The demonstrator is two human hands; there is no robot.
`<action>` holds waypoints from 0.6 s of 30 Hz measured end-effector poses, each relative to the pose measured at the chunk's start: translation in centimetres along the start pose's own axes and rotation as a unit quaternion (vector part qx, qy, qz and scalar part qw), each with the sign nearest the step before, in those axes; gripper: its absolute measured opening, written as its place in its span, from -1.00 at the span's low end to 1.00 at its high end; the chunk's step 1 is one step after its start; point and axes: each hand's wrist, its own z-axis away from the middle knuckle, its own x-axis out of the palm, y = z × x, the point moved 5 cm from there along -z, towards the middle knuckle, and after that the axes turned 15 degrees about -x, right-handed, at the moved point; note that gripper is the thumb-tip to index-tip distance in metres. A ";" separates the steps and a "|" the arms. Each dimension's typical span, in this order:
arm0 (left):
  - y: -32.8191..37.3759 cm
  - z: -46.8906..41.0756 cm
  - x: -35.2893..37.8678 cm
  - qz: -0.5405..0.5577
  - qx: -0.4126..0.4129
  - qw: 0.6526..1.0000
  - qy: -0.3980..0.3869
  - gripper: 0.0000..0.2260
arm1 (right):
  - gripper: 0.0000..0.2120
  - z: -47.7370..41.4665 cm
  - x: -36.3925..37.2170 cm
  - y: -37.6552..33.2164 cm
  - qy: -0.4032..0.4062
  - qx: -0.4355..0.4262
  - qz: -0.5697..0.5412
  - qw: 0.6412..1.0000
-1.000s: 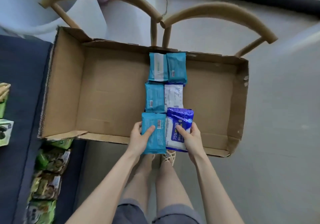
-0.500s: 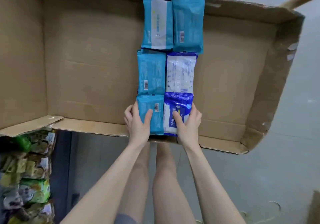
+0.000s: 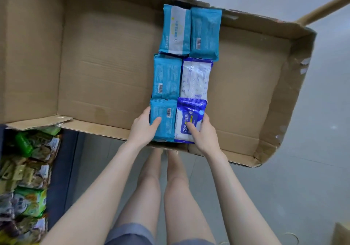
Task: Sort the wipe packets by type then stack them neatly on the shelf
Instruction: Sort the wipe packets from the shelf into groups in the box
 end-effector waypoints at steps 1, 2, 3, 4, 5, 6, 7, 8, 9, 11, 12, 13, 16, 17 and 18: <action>0.3 0.8 -0.6 -0.008 0.005 1.000 0.006 -0.65 | -0.56 0.5 -0.5 -0.6 -0.004 -0.014 0.025 1.000; 0.7 1.7 -1.3 -0.016 0.012 1.000 0.013 -0.67 | -0.57 1.2 -1.1 -1.3 -0.007 -0.032 0.053 0.998; 1.1 2.9 -2.0 -0.023 0.019 0.999 0.023 -0.67 | -0.57 1.9 -1.7 -2.2 -0.013 -0.048 0.086 0.995; 1.6 4.2 -2.8 -0.030 0.026 0.999 0.034 -0.68 | -0.57 2.6 -2.3 -3.2 -0.021 -0.064 0.119 0.991; 2.0 5.6 -3.8 -0.034 0.036 0.998 0.048 -0.70 | -0.58 3.5 -2.9 -4.5 -0.028 -0.082 0.151 0.985; 2.5 7.3 -4.9 -0.035 0.050 0.996 0.063 -0.71 | -0.60 4.4 -3.4 -6.0 -0.033 -0.106 0.177 0.978; 2.9 9.0 -6.1 -0.035 0.064 0.994 0.076 -0.72 | -0.62 5.3 -4.0 -7.7 -0.035 -0.133 0.198 0.971; 3.3 10.8 -7.3 -0.034 0.076 0.993 0.088 -0.72 | -0.64 6.2 -4.5 -9.7 -0.034 -0.161 0.212 0.963; 3.5 12.8 -8.7 -0.029 0.088 0.990 0.102 -0.71 | -0.64 7.2 -5.0 -11.8 -0.031 -0.190 0.221 0.956; 3.4 16.8 -11.7 -0.008 0.109 0.984 0.140 -0.70 | -0.63 9.4 -5.6 -16.2 -0.023 -0.249 0.229 0.941; 3.1 18.7 -13.3 0.004 0.116 0.980 0.162 -0.70 | -0.62 10.5 -5.7 -18.5 -0.020 -0.281 0.231 0.931; 2.7 20.7 -14.8 0.013 0.122 0.975 0.185 -0.70 | -0.62 11.7 -5.6 -20.7 -0.019 -0.314 0.236 0.919; 0.4 26.2 -19.1 0.036 0.134 0.956 0.260 -0.71 | -0.64 15.8 -4.4 -27.1 -0.019 -0.406 0.251 0.879; -0.7 27.9 -20.4 0.046 0.133 0.948 0.285 -0.70 | -0.64 17.2 -3.8 -29.0 -0.021 -0.435 0.258 0.863; -2.0 29.6 -21.7 0.056 0.132 0.940 0.309 -0.70 | -0.64 18.7 -3.0 -30.8 -0.023 -0.463 0.263 0.846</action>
